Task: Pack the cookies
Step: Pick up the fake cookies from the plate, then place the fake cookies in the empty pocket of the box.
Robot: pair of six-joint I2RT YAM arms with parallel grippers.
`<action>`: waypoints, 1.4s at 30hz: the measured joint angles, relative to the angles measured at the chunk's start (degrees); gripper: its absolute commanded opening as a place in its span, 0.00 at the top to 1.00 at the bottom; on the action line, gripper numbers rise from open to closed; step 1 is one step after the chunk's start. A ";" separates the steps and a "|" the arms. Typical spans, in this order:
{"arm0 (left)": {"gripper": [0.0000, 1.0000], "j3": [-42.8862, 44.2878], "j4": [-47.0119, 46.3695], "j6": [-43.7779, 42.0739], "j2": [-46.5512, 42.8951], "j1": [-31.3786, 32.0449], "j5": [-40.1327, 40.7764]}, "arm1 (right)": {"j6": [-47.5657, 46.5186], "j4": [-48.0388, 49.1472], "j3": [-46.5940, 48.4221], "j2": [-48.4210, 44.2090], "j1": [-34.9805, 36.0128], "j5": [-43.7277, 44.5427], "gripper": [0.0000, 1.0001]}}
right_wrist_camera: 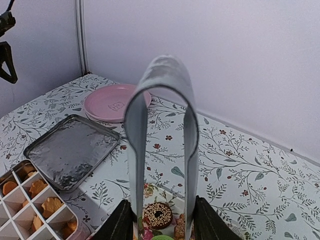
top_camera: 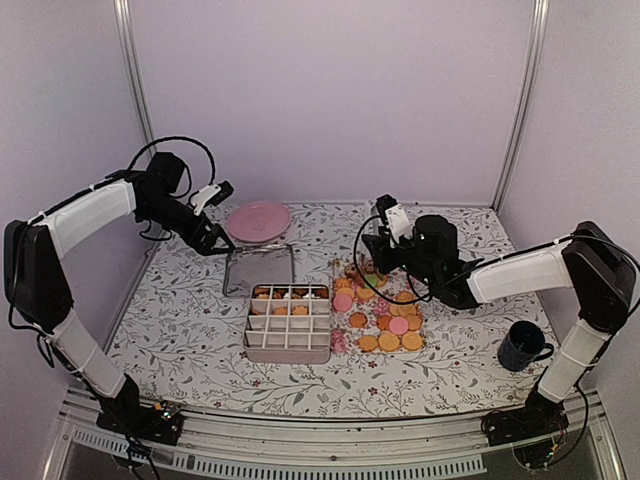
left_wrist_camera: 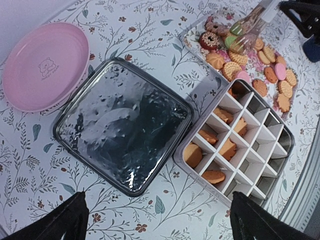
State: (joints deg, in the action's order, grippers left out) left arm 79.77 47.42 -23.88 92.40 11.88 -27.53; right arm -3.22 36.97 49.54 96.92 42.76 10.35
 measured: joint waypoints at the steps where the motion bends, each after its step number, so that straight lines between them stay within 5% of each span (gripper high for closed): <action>1: 0.01 0.00 0.00 0.00 0.00 0.00 0.00 | 0.20 0.20 -0.17 0.26 -0.11 0.00 0.58; 29: 0.01 0.00 0.20 -0.09 0.00 0.00 0.50 | 1.99 5.62 -2.25 1.66 -1.49 -2.34 0.71; 42: 0.01 0.00 0.28 -0.09 0.00 0.00 0.98 | -0.26 0.28 -3.02 -11.87 6.73 -3.43 0.71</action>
State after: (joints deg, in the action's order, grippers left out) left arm 79.77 47.70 -23.97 92.40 11.88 -26.55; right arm -3.49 37.26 46.52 85.06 49.50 6.92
